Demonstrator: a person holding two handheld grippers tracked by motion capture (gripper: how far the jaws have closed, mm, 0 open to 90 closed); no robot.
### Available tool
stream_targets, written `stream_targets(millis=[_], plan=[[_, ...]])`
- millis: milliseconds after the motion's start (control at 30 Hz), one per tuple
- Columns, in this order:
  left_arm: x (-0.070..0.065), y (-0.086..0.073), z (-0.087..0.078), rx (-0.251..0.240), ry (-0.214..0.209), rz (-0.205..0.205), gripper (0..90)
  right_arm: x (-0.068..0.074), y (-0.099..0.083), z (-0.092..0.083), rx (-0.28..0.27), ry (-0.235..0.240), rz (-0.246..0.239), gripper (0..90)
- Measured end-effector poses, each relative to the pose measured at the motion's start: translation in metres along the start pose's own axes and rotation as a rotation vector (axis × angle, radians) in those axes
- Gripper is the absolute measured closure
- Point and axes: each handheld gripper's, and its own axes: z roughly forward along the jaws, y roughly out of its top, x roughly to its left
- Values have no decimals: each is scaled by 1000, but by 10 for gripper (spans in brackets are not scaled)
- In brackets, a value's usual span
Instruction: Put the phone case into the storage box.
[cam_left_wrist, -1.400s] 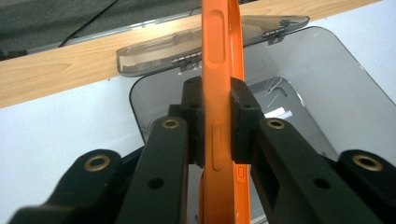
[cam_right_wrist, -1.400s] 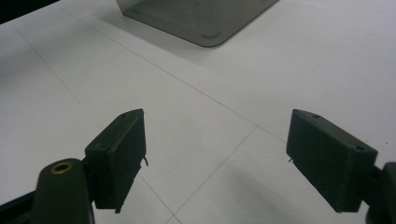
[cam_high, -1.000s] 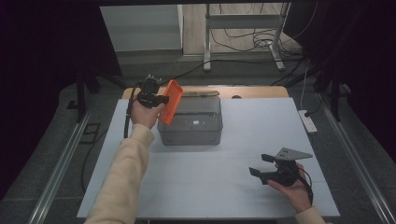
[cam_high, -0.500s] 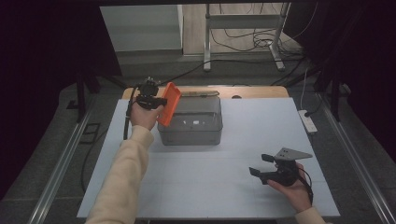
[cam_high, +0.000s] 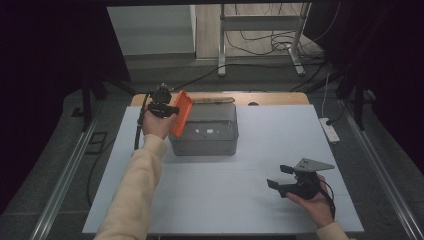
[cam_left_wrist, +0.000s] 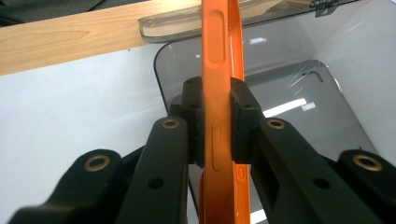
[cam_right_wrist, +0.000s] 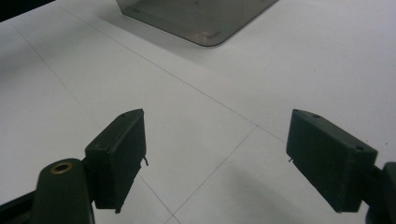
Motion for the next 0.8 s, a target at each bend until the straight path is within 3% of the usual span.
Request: stream_targets(millis=[800], plan=[[-2,-1,1,19,48,-46,792,1,0,0,-5,1,-3,202]])
